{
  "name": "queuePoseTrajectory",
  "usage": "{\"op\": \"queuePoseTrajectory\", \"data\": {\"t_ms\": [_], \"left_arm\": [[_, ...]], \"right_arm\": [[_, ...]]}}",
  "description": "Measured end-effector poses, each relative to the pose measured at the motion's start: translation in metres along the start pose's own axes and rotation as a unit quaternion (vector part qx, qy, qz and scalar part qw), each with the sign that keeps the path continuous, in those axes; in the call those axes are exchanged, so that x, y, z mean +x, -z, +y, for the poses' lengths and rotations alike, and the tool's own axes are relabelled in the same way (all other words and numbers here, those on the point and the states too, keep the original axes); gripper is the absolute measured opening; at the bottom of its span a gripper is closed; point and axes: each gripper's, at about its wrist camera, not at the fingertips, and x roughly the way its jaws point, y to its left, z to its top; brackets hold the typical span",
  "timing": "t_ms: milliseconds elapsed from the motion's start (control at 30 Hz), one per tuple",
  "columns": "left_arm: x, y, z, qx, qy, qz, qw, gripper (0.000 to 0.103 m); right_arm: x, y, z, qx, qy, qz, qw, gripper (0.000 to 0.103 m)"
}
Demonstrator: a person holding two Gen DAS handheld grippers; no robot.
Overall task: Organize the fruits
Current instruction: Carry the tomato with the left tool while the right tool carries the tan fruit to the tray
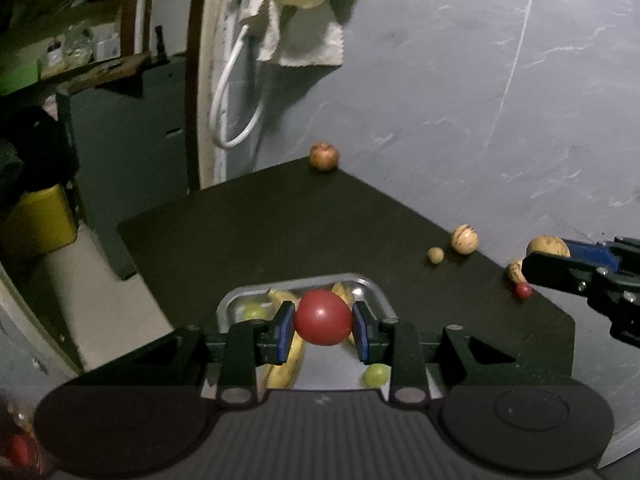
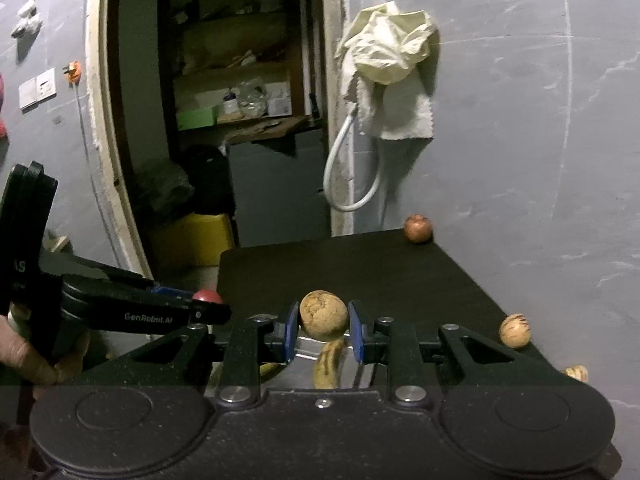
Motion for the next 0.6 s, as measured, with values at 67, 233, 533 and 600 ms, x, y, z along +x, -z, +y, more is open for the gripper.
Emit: {"op": "queuePoseTrajectory", "data": {"t_ms": [67, 233, 533, 600], "left_arm": [[0.000, 0.006, 0.005, -0.004, -0.002, 0.006, 1.0000, 0.033], [0.006, 0.024, 0.010, -0.003, 0.007, 0.028, 0.9996, 0.033], [0.034, 0.059, 0.017, 0.005, 0.017, 0.079, 0.9967, 0.033], [0.042, 0.065, 0.017, 0.009, 0.020, 0.090, 0.9957, 0.033]], "right_arm": [[0.003, 0.001, 0.005, -0.003, -0.005, 0.004, 1.000, 0.028], [0.012, 0.006, 0.012, -0.004, -0.011, 0.016, 1.000, 0.028], [0.045, 0.036, 0.019, 0.000, -0.016, 0.075, 0.997, 0.028], [0.057, 0.042, 0.021, -0.006, -0.021, 0.091, 0.996, 0.028]]}}
